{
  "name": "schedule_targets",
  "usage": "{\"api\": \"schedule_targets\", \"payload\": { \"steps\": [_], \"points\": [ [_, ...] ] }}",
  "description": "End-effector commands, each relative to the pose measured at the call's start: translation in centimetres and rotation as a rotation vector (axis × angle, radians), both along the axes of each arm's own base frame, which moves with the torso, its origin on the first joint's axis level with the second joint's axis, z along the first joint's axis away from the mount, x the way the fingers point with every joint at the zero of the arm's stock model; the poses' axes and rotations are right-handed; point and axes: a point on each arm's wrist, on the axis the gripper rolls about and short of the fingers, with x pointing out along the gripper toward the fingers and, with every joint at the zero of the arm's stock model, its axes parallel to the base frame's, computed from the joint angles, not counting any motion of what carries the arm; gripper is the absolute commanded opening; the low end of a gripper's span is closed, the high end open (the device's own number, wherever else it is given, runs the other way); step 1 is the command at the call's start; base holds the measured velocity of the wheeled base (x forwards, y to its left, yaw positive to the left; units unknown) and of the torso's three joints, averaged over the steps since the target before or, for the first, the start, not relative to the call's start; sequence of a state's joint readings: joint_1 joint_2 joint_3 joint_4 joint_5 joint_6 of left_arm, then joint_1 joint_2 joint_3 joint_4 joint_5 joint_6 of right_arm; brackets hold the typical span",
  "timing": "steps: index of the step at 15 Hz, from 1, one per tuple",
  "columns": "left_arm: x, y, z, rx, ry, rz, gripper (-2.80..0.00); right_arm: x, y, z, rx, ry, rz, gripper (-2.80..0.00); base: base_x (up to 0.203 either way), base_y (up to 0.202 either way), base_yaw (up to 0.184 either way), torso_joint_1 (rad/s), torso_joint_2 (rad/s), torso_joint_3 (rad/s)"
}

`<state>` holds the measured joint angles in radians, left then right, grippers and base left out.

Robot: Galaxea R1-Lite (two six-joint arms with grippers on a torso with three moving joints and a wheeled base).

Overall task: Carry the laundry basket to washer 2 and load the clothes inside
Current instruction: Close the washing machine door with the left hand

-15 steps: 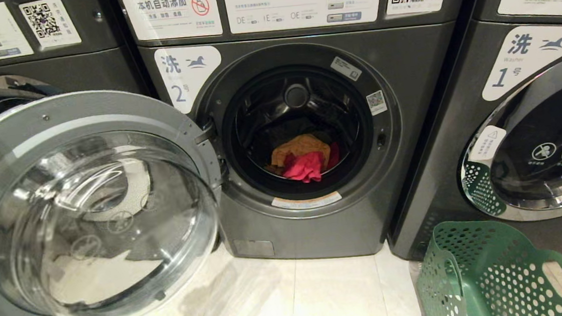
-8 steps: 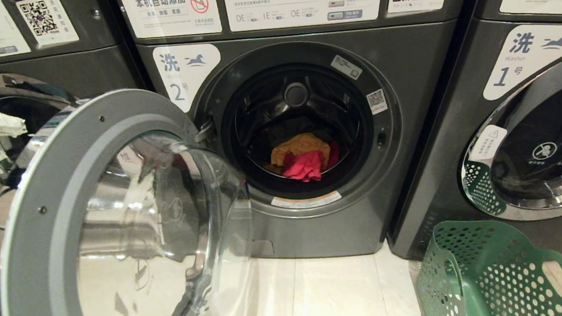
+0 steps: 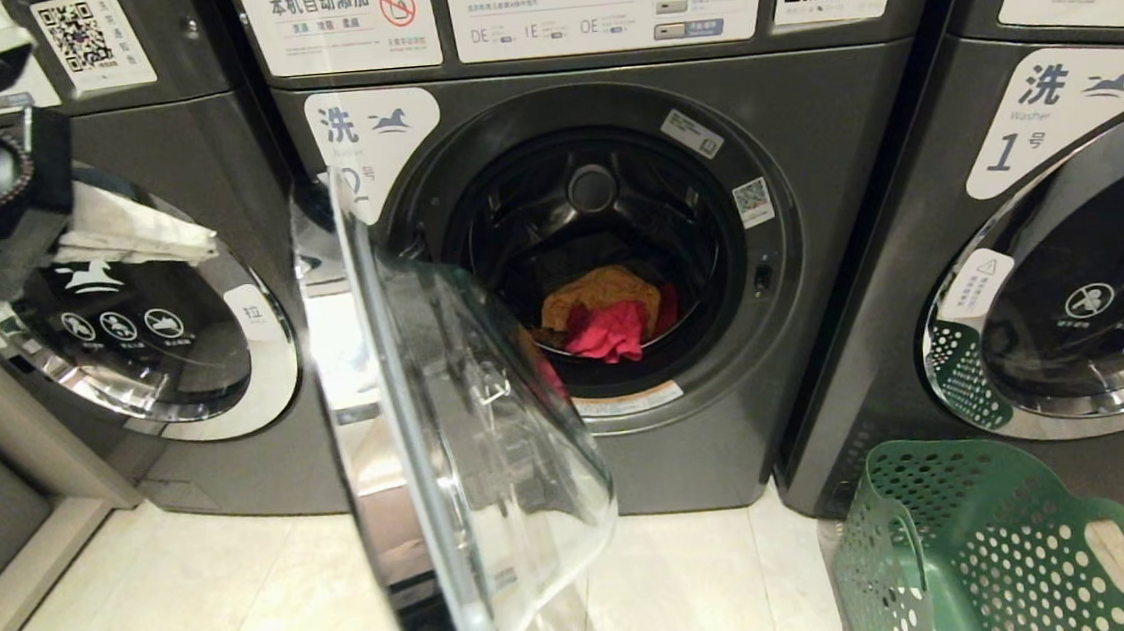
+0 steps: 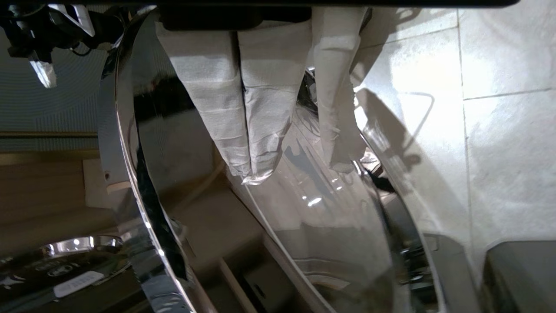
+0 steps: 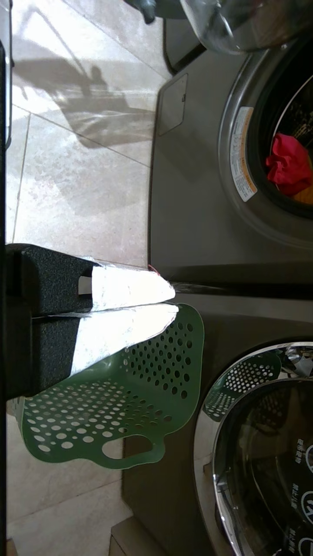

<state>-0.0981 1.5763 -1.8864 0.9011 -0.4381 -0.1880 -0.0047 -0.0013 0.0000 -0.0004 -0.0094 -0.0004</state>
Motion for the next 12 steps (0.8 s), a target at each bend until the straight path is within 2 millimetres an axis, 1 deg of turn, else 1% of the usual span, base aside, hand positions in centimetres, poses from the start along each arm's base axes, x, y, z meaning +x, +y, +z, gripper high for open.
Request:
{"api": "schedule_targets", "payload": {
  "steps": [1, 4, 5, 7, 8, 9, 10, 11, 12],
  "points": [
    [1.9, -3.6, -1.0, -0.009, 0.016, -0.099, -2.80, 0.0, 0.0, 0.0, -0.020, 0.002, 0.005, -2.80, 0.000, 0.000, 0.000, 0.000, 0.00, 0.000],
    [6.1, -8.2, -2.7, -0.009, -0.054, -0.085, -2.80, 0.0, 0.0, 0.1, -0.032, -0.004, 0.006, -2.80, 0.000, 0.000, 0.000, 0.000, 0.00, 0.000],
    [7.3, -9.6, -3.2, -0.017, -0.083, -0.091, -2.80, -0.3, 0.0, 1.0, -0.057, -0.032, 0.006, -2.80, 0.000, 0.000, 0.000, 0.000, 0.00, 0.000],
    [8.8, -12.0, -4.2, -0.020, -0.132, -0.099, -2.80, -1.2, 0.1, 3.4, -0.104, -0.067, 0.017, -2.80, 0.000, 0.000, 0.000, 0.000, 0.00, 0.000],
    [9.7, -12.8, -4.7, -0.021, -0.155, -0.093, -2.80, -1.7, 0.1, 5.3, -0.115, -0.077, 0.032, -2.80, 0.000, 0.000, 0.000, 0.000, 0.00, 0.000],
    [10.7, -13.6, -5.2, -0.031, -0.192, -0.087, -2.80, -1.6, 0.1, 7.1, -0.121, -0.050, 0.045, -2.80, 0.000, 0.000, 0.000, 0.000, 0.00, 0.000],
    [11.6, -14.1, -5.9, -0.036, -0.208, -0.085, -2.80, -0.8, 0.1, 8.7, -0.121, -0.002, 0.053, -2.80, 0.000, 0.000, 0.000, 0.000, 0.00, 0.000],
    [12.6, -14.5, -6.5, -0.043, -0.227, -0.080, -2.80, 0.7, 0.1, 10.6, -0.119, 0.062, 0.062, -2.80, 0.000, 0.000, 0.000, 0.000, 0.00, 0.000],
    [13.3, -14.9, -7.0, -0.047, -0.243, -0.074, -2.80, 2.8, 0.1, 12.5, -0.116, 0.121, 0.076, -2.80, 0.000, 0.000, 0.000, 0.000, 0.00, 0.000]
  ]
}}
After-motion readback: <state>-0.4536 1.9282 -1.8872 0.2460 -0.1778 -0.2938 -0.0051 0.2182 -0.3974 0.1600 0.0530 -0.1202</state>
